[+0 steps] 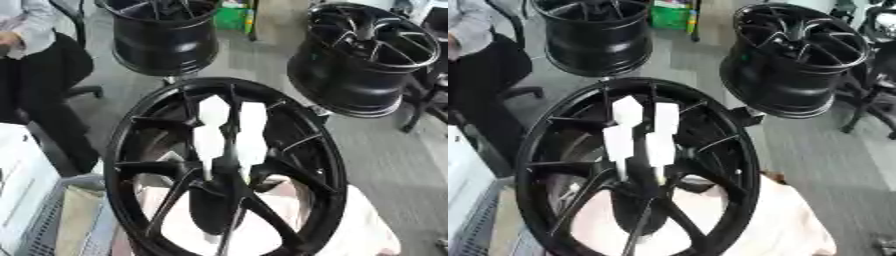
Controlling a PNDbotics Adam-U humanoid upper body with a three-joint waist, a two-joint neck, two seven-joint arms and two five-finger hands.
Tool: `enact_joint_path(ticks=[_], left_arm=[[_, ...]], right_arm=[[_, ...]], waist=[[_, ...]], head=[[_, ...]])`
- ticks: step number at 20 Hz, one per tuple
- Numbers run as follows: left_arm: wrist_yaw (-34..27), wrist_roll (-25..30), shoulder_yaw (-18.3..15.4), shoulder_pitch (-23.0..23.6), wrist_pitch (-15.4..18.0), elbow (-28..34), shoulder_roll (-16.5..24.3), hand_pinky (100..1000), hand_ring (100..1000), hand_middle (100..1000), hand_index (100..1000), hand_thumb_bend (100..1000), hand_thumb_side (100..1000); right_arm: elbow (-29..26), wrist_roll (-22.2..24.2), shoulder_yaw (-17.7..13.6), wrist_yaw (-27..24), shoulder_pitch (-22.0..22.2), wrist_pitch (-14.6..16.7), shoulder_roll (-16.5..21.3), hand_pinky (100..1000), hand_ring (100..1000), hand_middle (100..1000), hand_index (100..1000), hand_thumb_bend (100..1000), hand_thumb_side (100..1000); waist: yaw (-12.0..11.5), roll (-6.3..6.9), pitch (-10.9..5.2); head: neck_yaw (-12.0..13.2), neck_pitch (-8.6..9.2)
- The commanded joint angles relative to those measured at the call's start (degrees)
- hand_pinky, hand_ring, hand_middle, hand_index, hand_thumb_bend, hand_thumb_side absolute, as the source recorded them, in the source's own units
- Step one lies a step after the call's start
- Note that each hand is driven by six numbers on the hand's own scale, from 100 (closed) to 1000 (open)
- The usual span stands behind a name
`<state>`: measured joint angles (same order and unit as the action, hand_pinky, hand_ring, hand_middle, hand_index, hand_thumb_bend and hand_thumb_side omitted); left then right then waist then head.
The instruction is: Pull the pin out of the wheel hub.
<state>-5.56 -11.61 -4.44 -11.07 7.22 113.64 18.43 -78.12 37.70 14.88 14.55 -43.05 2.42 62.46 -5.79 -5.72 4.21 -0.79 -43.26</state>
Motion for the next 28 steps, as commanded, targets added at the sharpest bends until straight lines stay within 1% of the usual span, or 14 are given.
enact_joint_path(ticks=[1,4,7,13,18,20,21,24,28], left_arm=[[-0.2,0.2,0.0,-0.4,0.0,1.0,1.7,761,803,630,869,100,713],[-0.2,0.4,0.1,-0.3,0.0,1.0,1.9,761,804,631,869,100,714],[-0.2,0.5,0.2,-0.1,-0.1,1.0,2.0,761,804,630,869,100,714],[-0.5,0.5,0.2,-0.2,-0.2,1.0,1.7,761,804,631,869,100,713],[-0.6,0.6,0.3,-0.4,-0.2,1.0,1.5,761,805,632,869,100,713],[-0.7,0.7,0.4,-0.5,-0.3,1.0,1.4,761,805,632,869,100,713],[-0.7,0.7,0.4,-0.5,-0.3,1.0,1.4,761,805,632,869,100,713],[-0.9,0.8,0.5,-0.6,-0.3,1.0,1.3,761,805,632,869,100,713],[-1.0,0.8,0.5,-0.7,-0.4,1.0,1.2,761,805,632,868,100,713]], right_arm=[[4.7,3.6,2.1,3.6,-3.6,3.3,-1.3,890,840,811,883,167,590],[7.8,5.8,4.3,5.3,-6.3,5.5,-4.1,888,840,811,879,179,601],[10.4,7.1,6.0,6.0,-8.2,7.0,-6.8,885,839,810,877,177,609],[15.1,8.2,8.2,6.5,-11.2,8.4,-12.5,880,839,813,881,176,617],[18.4,9.3,8.7,6.6,-12.7,9.4,-16.6,874,836,810,880,167,620],[19.5,9.5,8.8,6.5,-13.2,9.6,-18.0,872,836,811,882,181,625],[19.9,9.6,8.9,6.5,-13.4,9.8,-18.6,872,836,812,883,176,615],[20.9,10.0,9.1,6.6,-13.9,10.1,-19.9,871,837,813,891,198,592],[21.7,9.9,9.1,6.0,-14.8,10.2,-21.5,866,834,805,889,235,520]], waist=[[0.3,0.04,-0.47],[0.5,-0.07,-0.46],[0.5,0.01,-0.47],[0.2,0.17,-0.57],[-0.3,0.18,-0.61],[-0.4,0.14,-0.57],[-0.5,0.11,-0.54],[-0.6,0.03,-0.45],[-0.8,-0.02,-0.42]], head=[[0.1,0.45],[0.1,0.6],[-0.3,0.56],[-1.4,0.15],[-2.0,-0.09],[-2.3,-0.19],[-2.4,-0.22],[-2.6,-0.37],[-2.6,-0.57]])
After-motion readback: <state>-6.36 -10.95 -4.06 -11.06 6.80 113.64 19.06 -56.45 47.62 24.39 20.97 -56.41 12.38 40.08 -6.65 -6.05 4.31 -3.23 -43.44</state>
